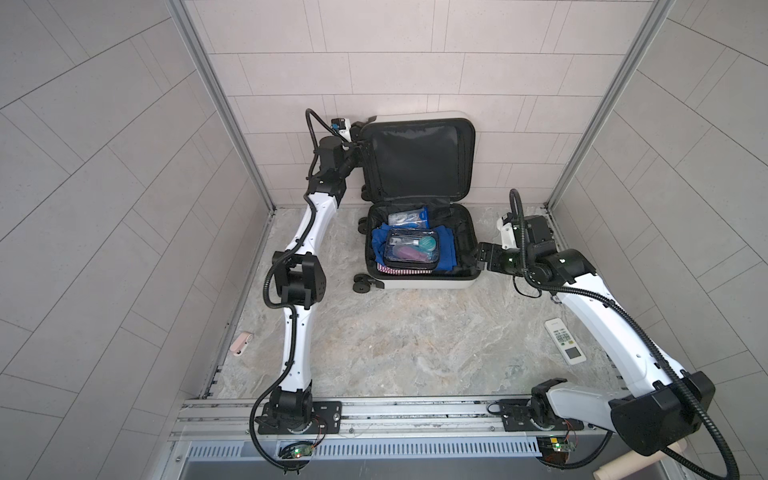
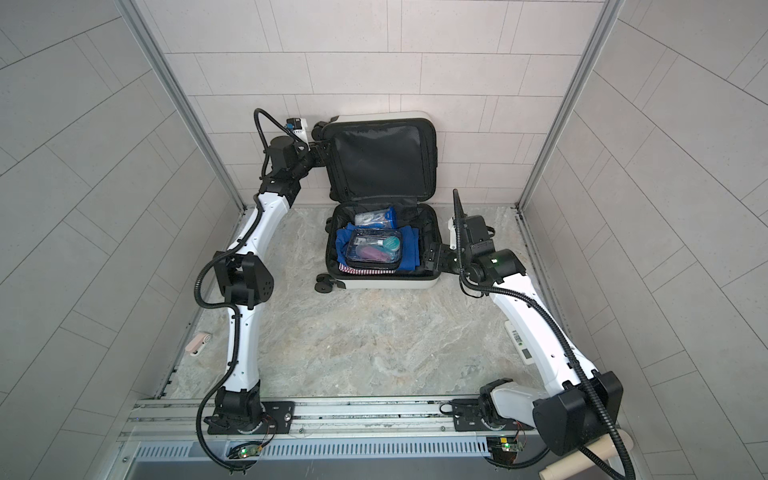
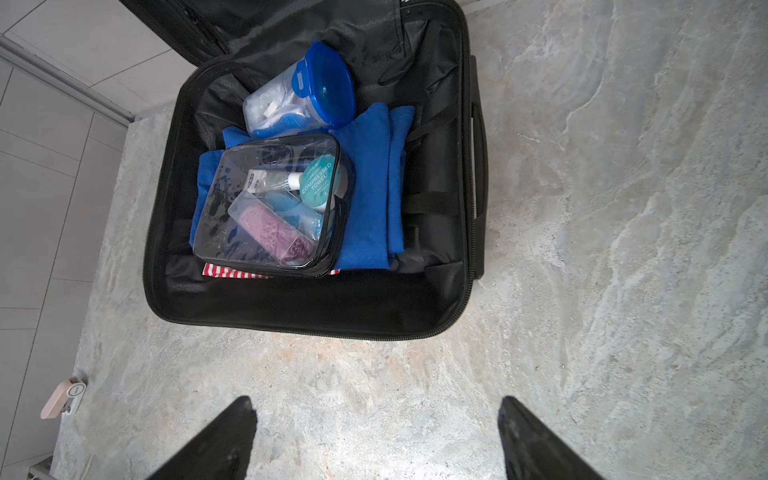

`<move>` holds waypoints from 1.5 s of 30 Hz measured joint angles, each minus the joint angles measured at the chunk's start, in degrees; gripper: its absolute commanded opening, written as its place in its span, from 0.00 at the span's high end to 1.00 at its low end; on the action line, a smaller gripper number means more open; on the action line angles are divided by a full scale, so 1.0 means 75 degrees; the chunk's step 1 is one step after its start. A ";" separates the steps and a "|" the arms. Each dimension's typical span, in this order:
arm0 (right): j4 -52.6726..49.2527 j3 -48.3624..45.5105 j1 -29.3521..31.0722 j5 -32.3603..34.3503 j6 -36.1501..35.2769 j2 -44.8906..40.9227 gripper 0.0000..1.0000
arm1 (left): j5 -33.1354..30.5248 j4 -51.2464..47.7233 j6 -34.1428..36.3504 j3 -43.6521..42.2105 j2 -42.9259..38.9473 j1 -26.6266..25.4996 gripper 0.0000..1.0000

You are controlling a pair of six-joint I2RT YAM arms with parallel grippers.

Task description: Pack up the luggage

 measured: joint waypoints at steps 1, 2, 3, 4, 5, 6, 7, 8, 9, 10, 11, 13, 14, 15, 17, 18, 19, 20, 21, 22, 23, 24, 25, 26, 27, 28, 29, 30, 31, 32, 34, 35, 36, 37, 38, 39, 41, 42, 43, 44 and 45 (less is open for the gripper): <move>0.0012 -0.0023 0.0012 0.0000 0.0009 0.0000 0.07 | -0.0055 -0.0006 0.0017 0.0061 0.0038 -0.0003 0.70; 0.0020 -0.0044 0.0012 0.0000 0.0029 0.0000 0.07 | -0.0087 0.0000 0.0015 0.0102 0.0070 -0.0003 0.74; 0.0023 -0.0061 0.0012 0.0000 0.0035 0.0000 0.07 | -0.0119 -0.0015 0.0000 0.0143 0.0093 -0.0003 0.78; 0.0035 -0.0079 0.0012 0.0000 0.0047 0.0000 0.07 | -0.0152 -0.0023 0.0000 0.0169 0.0114 -0.0003 0.82; 0.0044 -0.0093 0.0012 0.0000 0.0058 0.0000 0.07 | -0.0189 -0.0023 0.0000 0.0169 0.0119 -0.0003 0.86; 0.0055 -0.0108 0.0012 0.0000 0.0061 0.0000 0.07 | -0.0219 -0.0026 -0.0029 0.0172 0.0119 -0.0003 0.89; 0.0076 -0.0128 0.0012 0.0003 0.0064 0.0000 0.07 | -0.0233 -0.0026 -0.0035 0.0172 0.0122 -0.0003 0.93; 0.0085 -0.0143 0.0012 0.0003 0.0070 0.0000 0.07 | -0.0245 -0.0029 -0.0032 0.0172 0.0122 -0.0003 0.98; 0.0096 -0.0154 0.0012 0.0009 0.0085 0.0000 0.07 | -0.0245 -0.0029 -0.0055 0.0172 0.0119 -0.0003 1.00; 0.0114 -0.0166 0.0012 0.0009 0.0087 0.0003 0.07 | -0.0227 -0.0029 -0.0029 0.0172 0.0119 -0.0003 1.00; 0.0117 -0.0166 0.0012 0.0012 0.0096 0.0009 0.07 | -0.0213 -0.0032 -0.0047 0.0172 0.0119 -0.0009 1.00; 0.0134 -0.0166 0.0012 0.0012 0.0119 0.0038 0.07 | -0.0198 -0.0020 -0.0055 0.0149 0.0108 -0.0020 1.00; 0.0146 -0.0166 0.0012 0.0012 0.0143 0.0070 0.07 | -0.0175 0.0009 -0.0055 0.0070 0.0073 -0.0035 1.00; 0.0149 -0.0166 0.0012 0.0015 0.0149 0.0102 0.07 | -0.0149 0.0055 -0.0055 -0.0035 0.0009 -0.0047 1.00; 0.0152 -0.0166 0.0012 0.0015 0.0181 0.0207 0.07 | -0.0082 0.0207 -0.0058 -0.0539 -0.0259 -0.0105 1.00; 0.0152 -0.0166 0.0012 0.0015 0.0192 0.0262 0.07 | -0.0061 0.0277 -0.0058 -0.0749 -0.0373 -0.0137 1.00; 0.0154 -0.0166 0.0012 0.0017 0.0204 0.0321 0.08 | -0.0044 0.0353 -0.0064 -0.1032 -0.0542 -0.0178 1.00; 0.0154 -0.0166 0.0012 0.0023 0.0213 0.0379 0.08 | -0.0029 0.0455 -0.0070 -0.1309 -0.0702 -0.0219 1.00; 0.0157 -0.0166 0.0012 0.0026 0.0233 0.0417 0.07 | -0.0017 0.0527 -0.0076 -0.1553 -0.0860 -0.0242 1.00; 0.0163 -0.0169 0.0003 0.0026 0.0256 0.0455 0.08 | -0.0009 0.0603 -0.0082 -0.1784 -0.1026 -0.0271 1.00; 0.0175 -0.0181 -0.0012 0.0026 0.0271 0.0481 0.08 | 0.0000 0.0714 -0.0085 -0.2078 -0.1233 -0.0297 1.00; 0.0201 -0.0207 -0.0026 0.0026 0.0291 0.0493 0.08 | 0.0012 0.0793 -0.0087 -0.2282 -0.1402 -0.0321 1.00; 0.0245 -0.0262 -0.0050 0.0020 0.0315 0.0493 0.08 | 0.0015 0.0889 -0.0087 -0.2500 -0.1585 -0.0350 1.00; 0.0280 -0.0323 -0.0079 0.0020 0.0321 0.0493 0.08 | 0.0015 0.0979 -0.0090 -0.2684 -0.1757 -0.0385 1.00; 0.0315 -0.0388 -0.0117 0.0017 0.0335 0.0493 0.07 | 0.0017 0.1026 -0.0087 -0.2801 -0.1903 -0.0411 1.00; 0.0332 -0.0455 -0.0160 0.0017 0.0347 0.0493 0.08 | 0.0017 0.1110 -0.0085 -0.2906 -0.2046 -0.0449 1.00; 0.0353 -0.0527 -0.0207 0.0012 0.0356 0.0493 0.07 | 0.0015 0.1177 -0.0079 -0.3002 -0.2192 -0.0493 1.00; 0.0358 -0.0583 -0.0251 0.0000 0.0370 0.0493 0.08 | 0.0003 0.1198 -0.0064 -0.3060 -0.2294 -0.0525 0.99; 0.0364 -0.0641 -0.0297 -0.0015 0.0373 0.0493 0.07 | -0.0023 0.1236 -0.0050 -0.3115 -0.2413 -0.0554 0.92; 0.0364 -0.0688 -0.0344 -0.0032 0.0376 0.0490 0.07 | -0.0061 0.1241 -0.0023 -0.3127 -0.2492 -0.0568 0.85; 0.0361 -0.0761 -0.0431 -0.0085 0.0376 0.0458 0.07 | -0.0163 0.1253 0.0050 -0.3150 -0.2600 -0.0571 0.73; 0.0356 -0.0787 -0.0472 -0.0114 0.0376 0.0420 0.07 | -0.0224 0.1271 0.0073 -0.3185 -0.2646 -0.0574 0.63; 0.0335 -0.0790 -0.0493 -0.0137 0.0376 0.0376 0.07 | -0.0239 0.1256 0.0169 -0.3212 -0.2669 -0.0565 0.58; 0.0338 -0.0790 -0.0516 -0.0152 0.0373 0.0303 0.07 | -0.0254 0.1230 0.0216 -0.3220 -0.2675 -0.0542 0.58; 0.0335 -0.0781 -0.0527 -0.0154 0.0370 0.0224 0.06 | -0.0259 0.1224 0.0303 -0.3246 -0.2675 -0.0510 0.56; 0.0329 -0.0766 -0.0525 -0.0152 0.0370 0.0154 0.06 | -0.0248 0.1259 0.0428 -0.3331 -0.2675 -0.0481 0.53; 0.0323 -0.0667 -0.0525 -0.0102 0.0367 0.0035 0.06 | -0.0227 0.1559 0.0685 -0.3727 -0.2731 -0.0443 0.40; 0.0323 -0.0577 -0.0525 -0.0015 0.0370 0.0012 0.05 | -0.0248 0.1684 0.0801 -0.4013 -0.2780 -0.0423 0.37; 0.0332 -0.0466 -0.0525 0.0073 0.0373 0.0006 0.04 | -0.0268 0.1810 0.0886 -0.4275 -0.2795 -0.0414 0.33; 0.0356 -0.0376 -0.0525 0.0175 0.0379 0.0006 0.04 | -0.0283 0.1868 0.1037 -0.4441 -0.2795 -0.0396 0.29; 0.0414 -0.0300 -0.0525 0.0265 0.0379 0.0006 0.04 | -0.0280 0.1938 0.1224 -0.4666 -0.2795 -0.0379 0.20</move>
